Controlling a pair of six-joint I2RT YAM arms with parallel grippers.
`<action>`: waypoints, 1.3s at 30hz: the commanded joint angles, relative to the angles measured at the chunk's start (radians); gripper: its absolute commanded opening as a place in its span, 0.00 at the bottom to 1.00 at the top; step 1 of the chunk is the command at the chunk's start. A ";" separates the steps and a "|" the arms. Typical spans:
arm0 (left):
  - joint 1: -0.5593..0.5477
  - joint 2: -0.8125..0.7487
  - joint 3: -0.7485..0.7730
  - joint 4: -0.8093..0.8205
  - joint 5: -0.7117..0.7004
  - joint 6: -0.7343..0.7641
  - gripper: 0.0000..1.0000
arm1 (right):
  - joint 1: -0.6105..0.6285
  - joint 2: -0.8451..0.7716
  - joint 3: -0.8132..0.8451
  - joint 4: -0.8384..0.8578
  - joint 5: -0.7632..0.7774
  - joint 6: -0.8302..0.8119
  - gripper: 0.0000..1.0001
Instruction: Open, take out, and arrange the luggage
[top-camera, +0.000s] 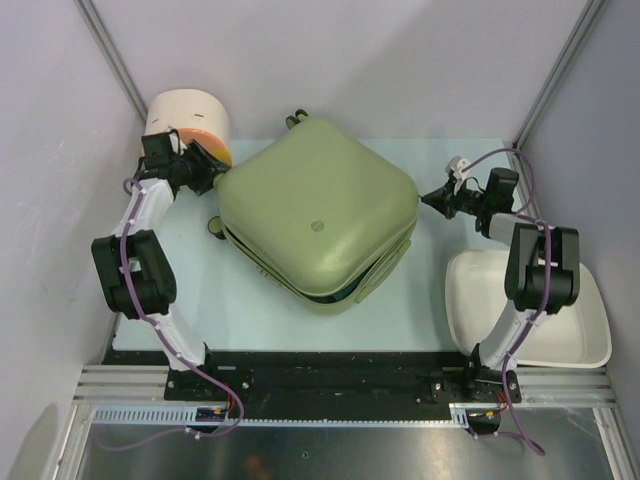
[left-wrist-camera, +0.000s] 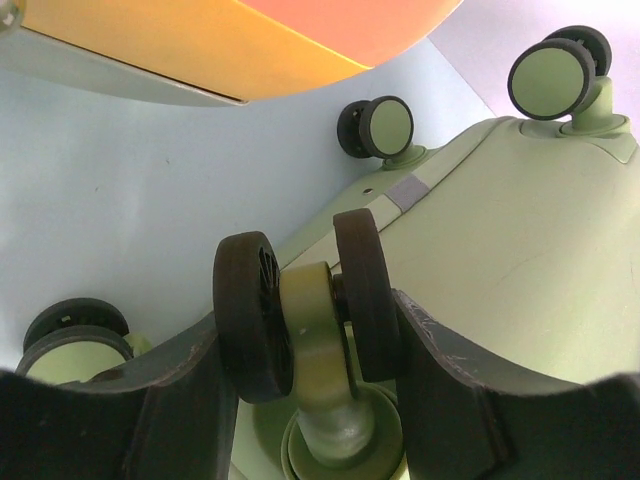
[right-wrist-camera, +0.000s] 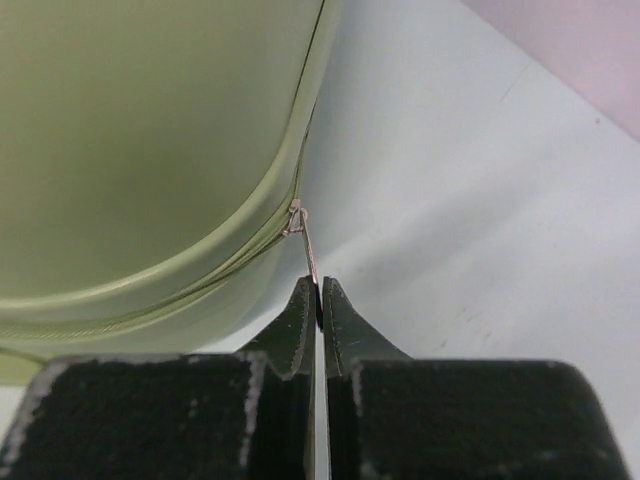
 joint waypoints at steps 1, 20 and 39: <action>-0.052 0.036 0.050 0.043 0.057 0.213 0.00 | 0.006 0.105 0.136 0.389 0.085 0.036 0.00; -0.150 0.119 0.154 -0.014 0.106 0.308 0.00 | 0.150 0.468 0.415 0.842 -0.050 0.363 0.00; -0.189 0.001 0.136 -0.017 0.121 0.212 0.27 | -0.049 0.028 0.403 -0.092 0.374 0.108 0.94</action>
